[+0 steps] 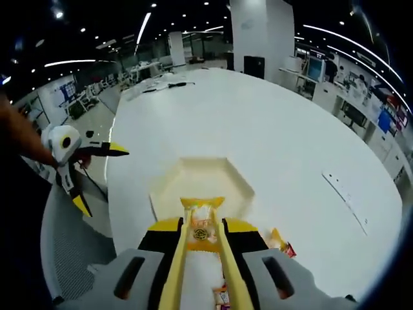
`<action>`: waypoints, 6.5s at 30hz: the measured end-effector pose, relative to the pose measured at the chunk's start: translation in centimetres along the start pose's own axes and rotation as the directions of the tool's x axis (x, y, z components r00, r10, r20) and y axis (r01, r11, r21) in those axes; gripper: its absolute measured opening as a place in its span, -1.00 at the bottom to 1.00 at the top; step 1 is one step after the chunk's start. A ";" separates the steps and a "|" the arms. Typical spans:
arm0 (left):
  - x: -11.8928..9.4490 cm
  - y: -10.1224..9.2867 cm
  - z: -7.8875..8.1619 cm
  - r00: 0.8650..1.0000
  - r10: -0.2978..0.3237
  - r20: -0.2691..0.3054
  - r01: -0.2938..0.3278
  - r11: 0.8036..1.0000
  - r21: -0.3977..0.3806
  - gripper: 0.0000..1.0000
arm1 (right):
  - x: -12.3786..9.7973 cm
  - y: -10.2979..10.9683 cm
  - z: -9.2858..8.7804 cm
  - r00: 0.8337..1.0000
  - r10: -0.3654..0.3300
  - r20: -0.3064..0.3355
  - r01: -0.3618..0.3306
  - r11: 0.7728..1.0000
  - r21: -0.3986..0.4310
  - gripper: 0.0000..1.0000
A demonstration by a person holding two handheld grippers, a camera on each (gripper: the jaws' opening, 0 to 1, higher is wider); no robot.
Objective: Place the target food into the container with the food tongs after gripping and lifting it, then release it inside without dropping or visibly crushing the food.
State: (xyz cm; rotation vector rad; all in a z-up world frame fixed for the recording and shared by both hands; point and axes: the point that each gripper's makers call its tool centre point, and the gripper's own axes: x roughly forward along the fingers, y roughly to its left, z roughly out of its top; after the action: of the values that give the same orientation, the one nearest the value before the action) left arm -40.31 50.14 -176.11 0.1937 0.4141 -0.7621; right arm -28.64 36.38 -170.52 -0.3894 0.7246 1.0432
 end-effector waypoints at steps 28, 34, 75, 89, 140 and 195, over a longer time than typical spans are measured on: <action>-0.2 0.5 0.4 1.000 0.024 0.019 -0.024 0.999 0.026 0.96 | 4.5 3.1 5.4 0.998 0.063 -0.002 -0.063 0.994 -0.086 -0.55; -0.1 0.5 0.5 0.999 0.026 0.021 -0.026 0.999 0.025 0.97 | 6.5 2.8 3.5 0.998 0.053 -0.018 -0.054 0.996 -0.068 -0.55; -0.3 0.6 1.0 0.999 0.023 0.043 -0.022 1.000 -0.008 0.99 | 5.9 2.2 4.0 0.996 0.018 0.089 -0.011 0.997 -0.083 -0.47; -0.2 0.1 1.1 0.998 -0.001 0.059 0.001 1.000 -0.005 0.99 | 1.3 1.2 2.7 0.991 -0.009 0.135 0.020 0.996 -0.083 -0.46; 0.0 1.1 0.0 0.999 0.048 0.008 -0.048 0.999 -0.001 0.99 | -4.3 -4.1 -10.2 0.986 -0.121 0.118 0.120 0.993 0.009 -0.46; 0.1 1.4 -0.5 0.998 0.056 -0.012 -0.056 0.998 -0.013 0.99 | 1.7 -4.4 -15.6 0.992 -0.097 -0.082 0.104 0.991 0.085 -0.59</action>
State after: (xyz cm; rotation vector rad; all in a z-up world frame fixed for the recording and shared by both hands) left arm -39.39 51.21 -176.60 0.1963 0.4229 -0.7036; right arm -29.73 25.95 -182.94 -0.3873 0.8096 0.9019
